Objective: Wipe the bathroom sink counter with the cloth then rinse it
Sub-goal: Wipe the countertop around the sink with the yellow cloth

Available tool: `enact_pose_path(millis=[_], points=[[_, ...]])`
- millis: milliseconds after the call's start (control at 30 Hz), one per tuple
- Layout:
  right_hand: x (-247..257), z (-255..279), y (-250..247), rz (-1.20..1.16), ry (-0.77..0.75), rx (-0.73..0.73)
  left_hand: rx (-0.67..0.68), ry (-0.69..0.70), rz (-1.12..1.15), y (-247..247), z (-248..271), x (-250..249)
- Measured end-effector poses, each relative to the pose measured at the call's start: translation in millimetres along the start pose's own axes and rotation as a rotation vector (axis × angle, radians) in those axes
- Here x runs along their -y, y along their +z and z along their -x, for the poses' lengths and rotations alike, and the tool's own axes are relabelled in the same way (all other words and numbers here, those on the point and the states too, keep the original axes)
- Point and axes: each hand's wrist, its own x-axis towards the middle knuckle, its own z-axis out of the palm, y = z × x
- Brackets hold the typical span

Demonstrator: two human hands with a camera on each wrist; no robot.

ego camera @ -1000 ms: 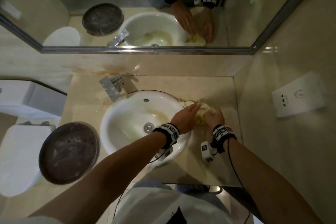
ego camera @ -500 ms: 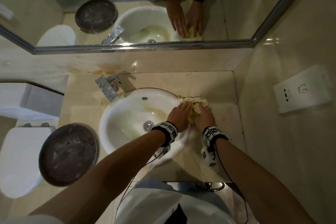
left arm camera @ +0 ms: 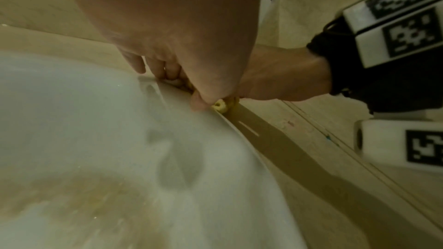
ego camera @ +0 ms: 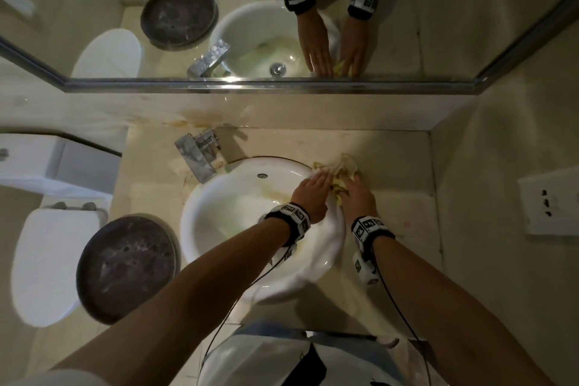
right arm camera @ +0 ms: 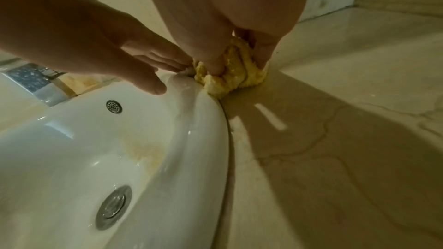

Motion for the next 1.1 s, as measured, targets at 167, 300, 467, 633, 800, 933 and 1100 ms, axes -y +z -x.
enact_pose_path(millis=[167,300,467,633,800,933,1100], points=[[16,-30,0,-0.017,-0.023,0.029,-0.030,-0.035,0.006,-6,-12,21],[36,-54,2,0.016,-0.021,0.059,-0.057,-0.079,0.019,-9,-15,39],[65,-81,8,0.044,-0.072,0.118,-0.078,-0.156,0.047,-16,-17,64],[89,-97,18,0.079,-0.122,0.144,-0.078,-0.212,0.071,-24,-14,91],[101,-106,26,0.039,-0.163,0.183,-0.092,-0.242,0.089,-24,-10,105],[108,-113,32,0.093,-0.217,0.185,-0.099,-0.256,0.089,-24,-6,114],[134,-117,36,-0.171,-0.041,0.206,-0.117,-0.267,0.089,-21,1,129]])
